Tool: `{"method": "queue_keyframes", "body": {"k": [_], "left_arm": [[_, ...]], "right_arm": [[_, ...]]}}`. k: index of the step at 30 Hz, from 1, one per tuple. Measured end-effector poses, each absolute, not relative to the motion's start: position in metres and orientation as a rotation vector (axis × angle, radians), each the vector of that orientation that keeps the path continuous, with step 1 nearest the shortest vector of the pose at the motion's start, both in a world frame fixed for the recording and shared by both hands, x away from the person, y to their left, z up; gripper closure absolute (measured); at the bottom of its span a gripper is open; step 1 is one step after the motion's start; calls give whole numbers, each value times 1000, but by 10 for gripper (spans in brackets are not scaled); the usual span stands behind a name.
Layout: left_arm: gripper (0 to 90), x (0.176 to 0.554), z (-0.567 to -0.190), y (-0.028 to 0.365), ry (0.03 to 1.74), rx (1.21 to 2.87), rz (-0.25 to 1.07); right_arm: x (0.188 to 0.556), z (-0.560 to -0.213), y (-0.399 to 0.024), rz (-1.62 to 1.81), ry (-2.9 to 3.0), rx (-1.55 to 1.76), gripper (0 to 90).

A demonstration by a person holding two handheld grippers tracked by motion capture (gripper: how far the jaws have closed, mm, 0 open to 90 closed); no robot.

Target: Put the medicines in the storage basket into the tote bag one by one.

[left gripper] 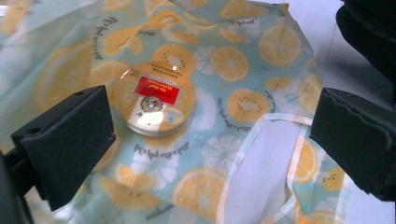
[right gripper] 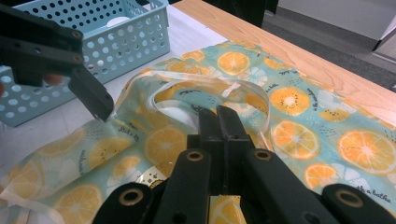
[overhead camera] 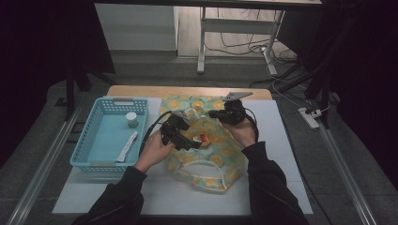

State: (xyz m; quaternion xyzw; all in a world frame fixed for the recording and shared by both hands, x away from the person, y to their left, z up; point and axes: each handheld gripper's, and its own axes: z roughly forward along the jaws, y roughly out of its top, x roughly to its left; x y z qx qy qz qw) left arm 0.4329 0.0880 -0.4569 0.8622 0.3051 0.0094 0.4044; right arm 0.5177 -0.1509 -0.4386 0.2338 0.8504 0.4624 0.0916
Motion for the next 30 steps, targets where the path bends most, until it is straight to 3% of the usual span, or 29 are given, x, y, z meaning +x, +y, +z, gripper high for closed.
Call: {"method": "queue_keyframes", "body": {"k": [30], "left_arm": [[2, 402, -450, 178, 942, 2095, 120]], "right_arm": [[514, -436, -149, 1375, 2533, 657, 900]]}}
